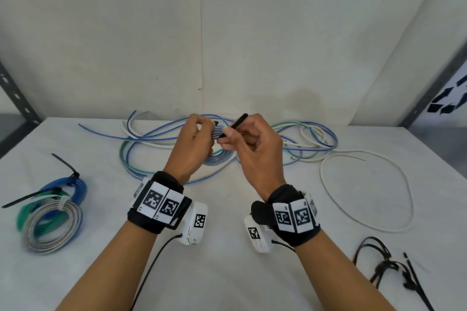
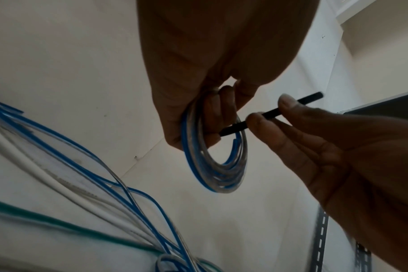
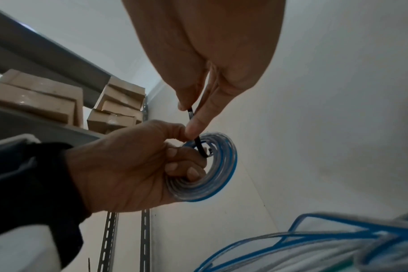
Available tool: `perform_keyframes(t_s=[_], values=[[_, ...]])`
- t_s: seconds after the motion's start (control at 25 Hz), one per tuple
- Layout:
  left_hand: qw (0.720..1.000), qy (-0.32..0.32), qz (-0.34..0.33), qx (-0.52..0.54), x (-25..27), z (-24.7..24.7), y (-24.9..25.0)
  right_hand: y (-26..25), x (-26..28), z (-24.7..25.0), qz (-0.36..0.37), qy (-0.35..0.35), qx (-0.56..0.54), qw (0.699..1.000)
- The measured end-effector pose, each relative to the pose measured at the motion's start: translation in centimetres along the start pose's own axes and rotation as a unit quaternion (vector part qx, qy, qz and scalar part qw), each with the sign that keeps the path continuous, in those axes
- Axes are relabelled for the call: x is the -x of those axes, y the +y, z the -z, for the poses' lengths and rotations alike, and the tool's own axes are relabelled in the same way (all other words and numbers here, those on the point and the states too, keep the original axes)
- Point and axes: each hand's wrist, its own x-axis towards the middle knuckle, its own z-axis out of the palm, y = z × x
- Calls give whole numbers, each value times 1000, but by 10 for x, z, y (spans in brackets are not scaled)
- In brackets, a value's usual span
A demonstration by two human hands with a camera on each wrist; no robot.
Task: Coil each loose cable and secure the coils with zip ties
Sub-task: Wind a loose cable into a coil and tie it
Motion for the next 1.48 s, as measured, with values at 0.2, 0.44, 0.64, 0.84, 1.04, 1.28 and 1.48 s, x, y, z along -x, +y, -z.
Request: perform_keyframes(t_s=[0.2, 0.44, 0.64, 0.84, 1.04, 1.28, 1.48], values=[[999, -1, -21, 34, -4, 8, 1, -4, 2, 2, 33, -38, 59, 997], [995, -37, -97, 10, -1, 11, 6, -15, 2, 6, -12, -87, 46, 995], [989, -33, -142, -14, -2, 16, 10, -29, -5, 15, -113, -102, -32, 988], [978, -46, -199, -42, 3, 12, 14, -29, -6, 16, -174, -117, -35, 977], [971, -51, -224, -70, 3, 11, 12, -28, -7, 18, -173, -117, -32, 977], [967, -52, -235, -85, 3, 12, 10, -27, -7, 18, -177, -125, -26, 976], [965, -55, -236, -96, 3, 12, 9, -26, -7, 20, -180, -131, -30, 974]])
